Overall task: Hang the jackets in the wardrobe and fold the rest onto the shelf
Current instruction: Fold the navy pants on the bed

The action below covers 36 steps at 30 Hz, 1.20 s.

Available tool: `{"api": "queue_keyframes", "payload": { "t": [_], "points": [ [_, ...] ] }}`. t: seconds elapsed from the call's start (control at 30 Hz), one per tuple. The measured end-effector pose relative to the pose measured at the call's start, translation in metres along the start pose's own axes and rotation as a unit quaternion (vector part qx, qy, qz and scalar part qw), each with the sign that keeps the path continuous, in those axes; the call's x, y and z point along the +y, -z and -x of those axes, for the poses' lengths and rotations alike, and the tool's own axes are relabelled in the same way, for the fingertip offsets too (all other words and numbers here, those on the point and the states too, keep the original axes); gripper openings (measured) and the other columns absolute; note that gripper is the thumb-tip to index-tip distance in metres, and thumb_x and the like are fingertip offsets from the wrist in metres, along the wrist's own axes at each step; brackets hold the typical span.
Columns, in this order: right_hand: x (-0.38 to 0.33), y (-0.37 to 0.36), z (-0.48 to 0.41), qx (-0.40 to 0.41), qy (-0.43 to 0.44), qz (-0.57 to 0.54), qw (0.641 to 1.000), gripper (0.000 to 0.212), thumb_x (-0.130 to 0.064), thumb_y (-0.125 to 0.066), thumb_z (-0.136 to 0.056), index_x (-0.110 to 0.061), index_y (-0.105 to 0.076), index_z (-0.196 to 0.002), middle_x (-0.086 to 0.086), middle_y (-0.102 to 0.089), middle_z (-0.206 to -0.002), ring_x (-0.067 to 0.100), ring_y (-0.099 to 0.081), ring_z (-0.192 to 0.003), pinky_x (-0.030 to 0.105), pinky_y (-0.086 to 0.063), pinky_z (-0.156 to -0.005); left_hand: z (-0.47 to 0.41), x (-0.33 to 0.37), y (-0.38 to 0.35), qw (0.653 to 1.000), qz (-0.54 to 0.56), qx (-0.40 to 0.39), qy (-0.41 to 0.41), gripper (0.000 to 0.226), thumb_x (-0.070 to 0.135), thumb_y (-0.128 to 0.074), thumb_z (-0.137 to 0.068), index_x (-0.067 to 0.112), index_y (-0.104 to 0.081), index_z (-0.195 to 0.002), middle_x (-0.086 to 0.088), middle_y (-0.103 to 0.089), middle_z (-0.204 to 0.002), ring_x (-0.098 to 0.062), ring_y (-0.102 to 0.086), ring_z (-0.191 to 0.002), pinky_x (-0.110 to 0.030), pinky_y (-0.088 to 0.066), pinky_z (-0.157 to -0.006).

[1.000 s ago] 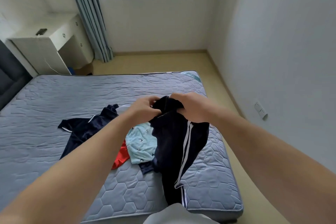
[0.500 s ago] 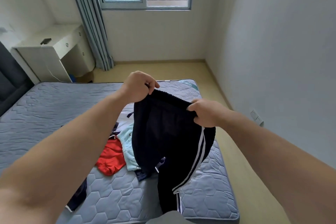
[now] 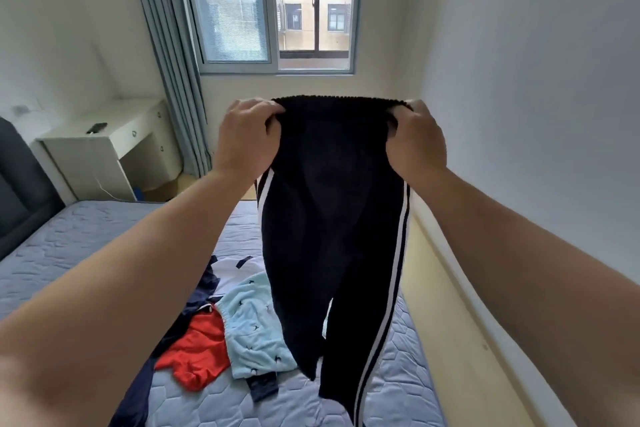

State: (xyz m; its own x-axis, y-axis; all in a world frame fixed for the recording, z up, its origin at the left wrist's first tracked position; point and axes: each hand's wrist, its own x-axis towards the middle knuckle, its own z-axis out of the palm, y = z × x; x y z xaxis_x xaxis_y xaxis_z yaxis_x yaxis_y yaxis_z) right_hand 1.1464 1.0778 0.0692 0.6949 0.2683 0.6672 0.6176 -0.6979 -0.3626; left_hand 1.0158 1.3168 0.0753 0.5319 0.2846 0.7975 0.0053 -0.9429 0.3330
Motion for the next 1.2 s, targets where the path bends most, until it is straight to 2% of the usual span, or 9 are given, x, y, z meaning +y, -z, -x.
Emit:
{"api": "queue_keyframes", "payload": {
  "t": [0.1,0.2,0.3,0.5,0.7,0.8,0.9,1.03,1.2],
  "points": [
    [-0.015,0.015,-0.02,0.079,0.078,0.023,0.994,0.04,-0.003,-0.05,-0.095,-0.016,-0.059,-0.133,0.007,-0.052,-0.132,0.032,-0.06,-0.102,0.043,-0.054,-0.088,-0.027,0.012,0.008,0.999,0.001,0.036,-0.011,0.041,0.048,-0.057,-0.097,0.015,-0.07,-0.118,-0.003,-0.07,-0.115,-0.025,-0.06,-0.113,-0.038,-0.046,-0.104],
    [-0.009,0.033,-0.037,-0.108,0.069,0.108,0.986,0.049,0.006,-0.049,-0.089,-0.017,-0.062,-0.13,0.005,-0.054,-0.113,0.034,-0.062,-0.103,0.041,-0.054,-0.084,-0.037,-0.002,0.021,0.974,-0.126,-0.16,-0.097,0.071,0.073,-0.062,-0.082,0.014,-0.067,-0.121,-0.006,-0.069,-0.115,-0.027,-0.062,-0.111,-0.043,-0.05,-0.1],
    [0.001,0.046,-0.037,-0.165,0.063,0.173,0.969,0.056,0.009,-0.047,-0.084,-0.026,-0.067,-0.124,-0.001,-0.051,-0.102,0.031,-0.063,-0.093,0.038,-0.052,-0.076,-0.04,-0.01,0.029,0.925,-0.163,-0.313,-0.143,0.055,0.063,-0.072,-0.078,0.018,-0.073,-0.108,0.0,-0.071,-0.094,-0.022,-0.067,-0.092,-0.038,-0.055,-0.085],
    [0.004,0.054,-0.042,-0.191,0.033,0.061,0.979,0.053,0.002,-0.047,-0.087,-0.028,-0.07,-0.124,0.001,-0.066,-0.123,0.024,-0.062,-0.105,0.036,-0.056,-0.09,-0.053,-0.006,0.018,0.973,-0.098,-0.204,-0.053,0.019,0.03,-0.064,-0.097,0.011,-0.065,-0.099,-0.008,-0.064,-0.093,-0.024,-0.057,-0.084,-0.034,-0.044,-0.072],
    [0.007,0.076,-0.051,-0.267,-0.018,-0.037,0.963,0.041,0.001,-0.058,-0.074,-0.031,-0.077,-0.091,-0.014,-0.067,-0.087,0.006,-0.059,-0.076,0.013,-0.043,-0.059,-0.055,0.005,0.022,0.968,-0.045,-0.247,0.017,0.011,0.019,-0.06,-0.1,0.016,-0.054,-0.109,-0.008,-0.062,-0.099,-0.023,-0.057,-0.082,-0.033,-0.044,-0.065],
    [0.01,0.081,-0.049,-0.297,-0.048,-0.087,0.95,0.027,0.001,-0.06,-0.063,-0.022,-0.074,-0.064,-0.011,-0.052,-0.049,0.008,-0.044,-0.047,0.015,-0.034,-0.041,-0.051,0.014,0.024,0.966,0.02,-0.253,0.051,0.019,0.01,-0.06,-0.099,0.021,-0.056,-0.114,-0.004,-0.062,-0.105,-0.022,-0.06,-0.087,-0.037,-0.053,-0.071],
    [0.013,0.084,-0.046,-0.32,-0.07,-0.093,0.94,0.02,0.001,-0.059,-0.058,-0.017,-0.063,-0.052,-0.008,-0.038,-0.046,0.01,-0.033,-0.045,0.017,-0.025,-0.042,-0.049,0.022,0.024,0.951,0.112,-0.261,0.122,0.029,0.003,-0.062,-0.095,0.02,-0.059,-0.118,-0.006,-0.062,-0.103,-0.016,-0.053,-0.075,-0.029,-0.045,-0.061],
    [0.018,0.086,-0.043,-0.384,-0.087,-0.166,0.904,0.025,-0.001,-0.055,-0.05,0.008,-0.041,-0.068,0.008,-0.028,-0.062,0.024,-0.026,-0.062,0.034,-0.016,-0.058,-0.043,0.023,0.03,0.921,0.136,-0.332,0.153,0.042,0.021,-0.074,-0.089,0.021,-0.059,-0.128,0.0,-0.059,-0.117,-0.016,-0.055,-0.1,-0.026,-0.044,-0.081],
    [0.022,0.082,-0.039,-0.453,-0.115,-0.213,0.858,0.028,-0.013,-0.074,-0.061,0.002,-0.061,-0.08,0.013,-0.052,-0.072,0.026,-0.05,-0.07,0.031,-0.042,-0.066,-0.037,0.015,0.033,0.919,0.109,-0.354,0.132,0.03,0.038,-0.082,-0.082,0.015,-0.068,-0.096,-0.001,-0.061,-0.078,-0.015,-0.054,-0.068,-0.027,-0.044,-0.063]
  ]
}}
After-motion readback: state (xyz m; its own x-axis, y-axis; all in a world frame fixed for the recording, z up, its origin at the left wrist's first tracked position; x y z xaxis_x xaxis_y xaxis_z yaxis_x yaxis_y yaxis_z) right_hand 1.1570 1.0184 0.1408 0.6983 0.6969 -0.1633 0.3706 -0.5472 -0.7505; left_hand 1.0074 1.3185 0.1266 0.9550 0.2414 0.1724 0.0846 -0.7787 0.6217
